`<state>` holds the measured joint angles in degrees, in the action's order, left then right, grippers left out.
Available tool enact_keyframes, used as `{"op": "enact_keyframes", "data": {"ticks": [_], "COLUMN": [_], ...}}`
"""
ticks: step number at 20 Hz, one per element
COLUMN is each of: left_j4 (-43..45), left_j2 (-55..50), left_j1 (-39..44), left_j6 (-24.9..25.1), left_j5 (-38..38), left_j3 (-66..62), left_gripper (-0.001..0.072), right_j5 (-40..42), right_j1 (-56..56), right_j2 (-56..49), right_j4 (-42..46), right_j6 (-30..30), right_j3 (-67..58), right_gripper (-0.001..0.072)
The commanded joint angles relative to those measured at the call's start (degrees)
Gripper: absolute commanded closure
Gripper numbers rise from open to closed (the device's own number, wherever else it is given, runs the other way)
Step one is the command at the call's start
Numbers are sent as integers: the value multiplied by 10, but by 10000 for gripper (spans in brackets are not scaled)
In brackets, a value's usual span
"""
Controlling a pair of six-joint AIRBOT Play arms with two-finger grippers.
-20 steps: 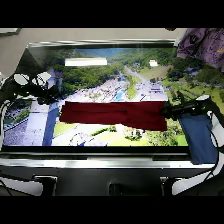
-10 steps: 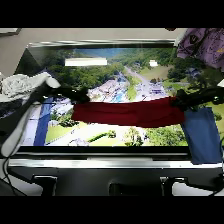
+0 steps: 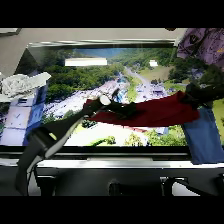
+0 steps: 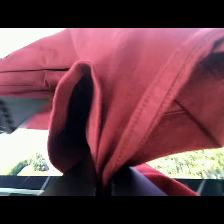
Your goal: Fold the clothes and pants, and hang the long-sleeved shirts on hangers.
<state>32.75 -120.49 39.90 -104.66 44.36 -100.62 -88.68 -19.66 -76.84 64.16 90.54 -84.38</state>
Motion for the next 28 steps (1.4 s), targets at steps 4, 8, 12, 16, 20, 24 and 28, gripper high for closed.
{"op": "enact_keyframes", "data": {"ticks": [4, 8, 12, 16, 20, 24, 28], "left_j4": [-89, -99, -8, 193, 375, 408, 408], "left_j2": [-55, -53, -8, 102, 225, 305, 329], "left_j1": [85, 80, -2, -141, -285, -420, -501], "left_j6": [-87, -68, -58, -59, -58, -37, -37], "left_j5": [-119, -110, -32, 118, 260, 311, 332], "left_j3": [-43, -43, -43, -43, -43, -43, -43], "left_gripper": [694, 694, 697, 695, 693, 692, 692], "right_j5": [-23, -28, -27, 4, 78, 145, 209], "right_j1": [0, 0, 10, 99, 231, 355, 427], "right_j2": [5, 5, 5, 5, 5, -22, -91], "right_j4": [23, 22, -28, -28, -28, 11, 9], "right_j6": [18, 30, 52, 109, 183, 256, 300], "right_j3": [-53, -76, -77, -77, -77, -77, -77], "right_gripper": [684, 684, 684, 684, 684, 684, 684]}}
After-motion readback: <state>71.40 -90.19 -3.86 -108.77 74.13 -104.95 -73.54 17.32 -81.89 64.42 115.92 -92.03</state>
